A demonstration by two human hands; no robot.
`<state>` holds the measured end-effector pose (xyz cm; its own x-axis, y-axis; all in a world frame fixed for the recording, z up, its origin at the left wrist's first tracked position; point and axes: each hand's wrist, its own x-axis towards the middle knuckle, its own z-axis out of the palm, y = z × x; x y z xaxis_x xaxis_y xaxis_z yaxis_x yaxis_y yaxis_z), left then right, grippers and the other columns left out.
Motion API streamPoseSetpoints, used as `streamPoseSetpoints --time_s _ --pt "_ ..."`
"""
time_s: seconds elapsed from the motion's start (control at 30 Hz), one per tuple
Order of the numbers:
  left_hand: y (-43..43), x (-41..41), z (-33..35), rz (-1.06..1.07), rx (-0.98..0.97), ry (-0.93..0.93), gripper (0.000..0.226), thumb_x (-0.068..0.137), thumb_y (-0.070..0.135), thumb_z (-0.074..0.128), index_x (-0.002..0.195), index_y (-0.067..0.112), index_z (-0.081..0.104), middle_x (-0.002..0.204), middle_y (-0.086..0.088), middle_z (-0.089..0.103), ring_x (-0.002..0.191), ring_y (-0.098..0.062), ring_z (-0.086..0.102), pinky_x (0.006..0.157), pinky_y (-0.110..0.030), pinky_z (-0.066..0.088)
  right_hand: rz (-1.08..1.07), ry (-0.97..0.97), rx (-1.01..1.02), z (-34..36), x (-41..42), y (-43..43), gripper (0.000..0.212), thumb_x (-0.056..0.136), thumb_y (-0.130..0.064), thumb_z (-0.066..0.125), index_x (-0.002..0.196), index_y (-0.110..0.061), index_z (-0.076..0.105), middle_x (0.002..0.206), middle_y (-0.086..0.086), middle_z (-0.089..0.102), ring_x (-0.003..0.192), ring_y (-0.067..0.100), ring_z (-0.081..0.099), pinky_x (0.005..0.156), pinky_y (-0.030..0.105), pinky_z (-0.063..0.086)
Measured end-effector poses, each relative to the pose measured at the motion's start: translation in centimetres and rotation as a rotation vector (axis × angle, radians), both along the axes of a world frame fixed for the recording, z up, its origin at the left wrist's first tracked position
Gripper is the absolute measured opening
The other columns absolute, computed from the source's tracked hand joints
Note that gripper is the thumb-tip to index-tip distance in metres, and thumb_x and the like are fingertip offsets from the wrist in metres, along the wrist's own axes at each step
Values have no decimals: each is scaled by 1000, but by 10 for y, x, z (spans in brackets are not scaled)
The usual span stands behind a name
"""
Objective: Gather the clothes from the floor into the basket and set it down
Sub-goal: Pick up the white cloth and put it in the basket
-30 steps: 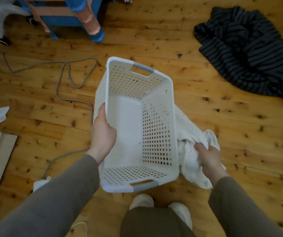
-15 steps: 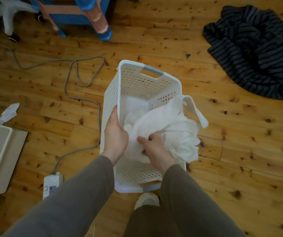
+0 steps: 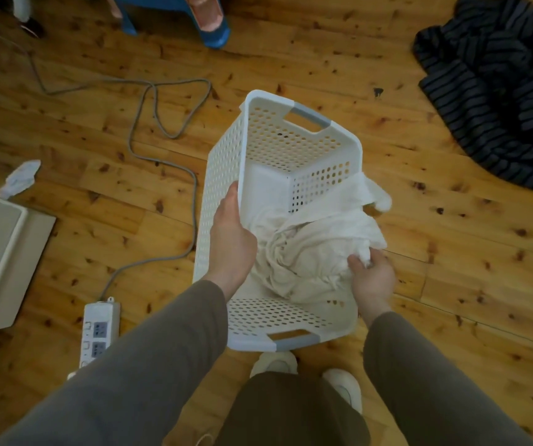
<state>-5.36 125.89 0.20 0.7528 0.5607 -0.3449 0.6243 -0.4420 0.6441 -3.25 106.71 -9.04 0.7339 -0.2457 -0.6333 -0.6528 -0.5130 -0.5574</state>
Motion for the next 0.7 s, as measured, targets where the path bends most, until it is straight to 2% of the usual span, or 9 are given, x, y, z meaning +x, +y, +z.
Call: streamPoseSetpoints --time_s 0.13,0.2,0.33,0.43,0.47,0.5,0.57,0.63,0.7 --pt "-1 -1 7 46 -56 -12 69 87 -13 33 146 20 23 150 -3 34 137 -17 32 104 -17 26 -83 -197 150 26 -13 21 36 91 -8 51 127 -10 53 130 10 55 120 23 50 101 31 40" --pt "-3 -2 13 53 -81 -4 67 88 -11 32 146 21 22 149 -2 34 136 -17 32 104 -19 26 -12 -187 273 40 -17 33 35 91 -6 51 125 -13 55 126 3 56 115 18 52 99 30 43" --pt "-13 1 33 79 -116 3 64 90 -8 33 146 22 23 148 -2 36 135 -17 33 99 -14 26 279 -9 413 71 -7 40 32 89 -12 55 121 -16 59 102 -8 59 98 12 54 78 19 44" --pt "-20 3 53 56 -113 -2 63 91 -6 34 145 23 24 149 1 34 136 -14 31 95 -7 22 520 244 419 90 10 28 38 87 -23 60 124 -18 56 107 -2 56 97 12 52 80 22 40" --pt "-21 4 60 43 -109 5 63 91 -6 34 145 23 23 150 2 33 137 -14 30 96 -9 21 555 270 385 97 18 24 40 86 -27 61 124 -18 55 105 -1 55 97 12 53 81 24 41" --pt "-22 5 66 29 -110 12 62 91 -6 34 146 23 23 151 2 32 137 -13 28 98 -10 20 541 214 321 102 26 20 40 86 -30 60 123 -17 55 103 -1 56 96 15 55 81 26 43" --pt "-24 6 79 5 -111 18 62 92 -5 34 146 23 22 151 3 30 137 -12 27 96 -5 17 430 -48 58 113 49 12 36 89 -26 54 122 -12 55 106 6 60 102 26 58 84 34 46" --pt "-24 8 91 -22 -105 14 62 92 -6 35 146 23 23 150 4 31 136 -9 27 89 3 13 367 -209 -184 120 71 2 44 89 -19 53 132 -12 45 130 16 50 117 35 49 95 42 43" --pt "-23 10 102 -53 -104 6 63 91 -6 36 145 23 24 150 4 32 133 -4 26 86 8 11 376 -121 -238 125 86 -6 62 88 -17 55 143 -21 26 148 17 27 127 39 39 103 48 39"
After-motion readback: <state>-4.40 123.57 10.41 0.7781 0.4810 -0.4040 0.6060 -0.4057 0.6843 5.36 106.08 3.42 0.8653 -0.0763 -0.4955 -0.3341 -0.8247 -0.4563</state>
